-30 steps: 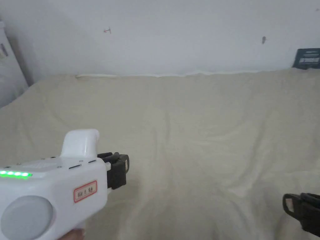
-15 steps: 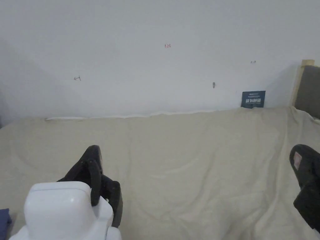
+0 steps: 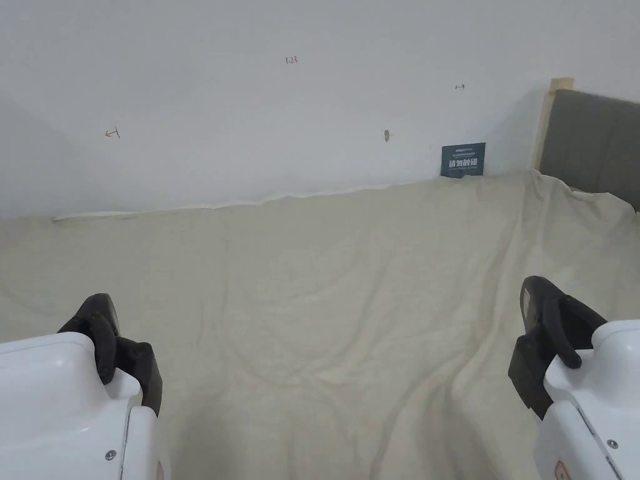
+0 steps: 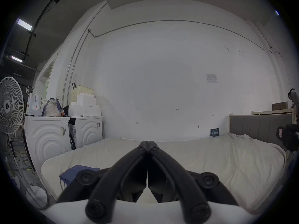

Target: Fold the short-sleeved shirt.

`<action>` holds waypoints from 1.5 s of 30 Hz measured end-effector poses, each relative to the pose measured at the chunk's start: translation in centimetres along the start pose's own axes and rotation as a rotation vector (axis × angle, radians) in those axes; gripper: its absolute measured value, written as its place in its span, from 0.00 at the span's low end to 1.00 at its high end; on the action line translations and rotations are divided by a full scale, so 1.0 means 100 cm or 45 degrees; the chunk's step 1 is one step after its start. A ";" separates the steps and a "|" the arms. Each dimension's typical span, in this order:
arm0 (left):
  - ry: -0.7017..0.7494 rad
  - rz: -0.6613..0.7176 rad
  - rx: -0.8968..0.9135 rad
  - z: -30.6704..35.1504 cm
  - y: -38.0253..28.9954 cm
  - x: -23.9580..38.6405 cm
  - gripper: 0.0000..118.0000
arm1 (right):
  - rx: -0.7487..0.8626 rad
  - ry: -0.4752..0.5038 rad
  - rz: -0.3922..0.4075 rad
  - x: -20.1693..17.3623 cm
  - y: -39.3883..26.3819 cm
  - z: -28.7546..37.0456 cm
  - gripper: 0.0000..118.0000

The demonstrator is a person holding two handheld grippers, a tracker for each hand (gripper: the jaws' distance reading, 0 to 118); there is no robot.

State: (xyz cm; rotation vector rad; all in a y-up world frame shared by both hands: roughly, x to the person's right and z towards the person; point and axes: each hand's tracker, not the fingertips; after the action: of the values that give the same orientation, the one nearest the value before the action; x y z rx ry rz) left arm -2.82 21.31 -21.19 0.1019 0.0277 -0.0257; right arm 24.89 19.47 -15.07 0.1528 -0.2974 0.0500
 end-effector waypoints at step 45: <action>-0.144 0.146 -0.206 0.003 0.024 -0.004 1.00 | -0.060 0.031 0.015 -0.014 0.016 0.005 1.00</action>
State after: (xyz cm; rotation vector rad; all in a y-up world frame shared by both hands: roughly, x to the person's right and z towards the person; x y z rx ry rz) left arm -3.18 23.66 -20.66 -0.0603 -0.0892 0.0856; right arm 23.29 20.90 -14.83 0.1037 -0.2748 0.0561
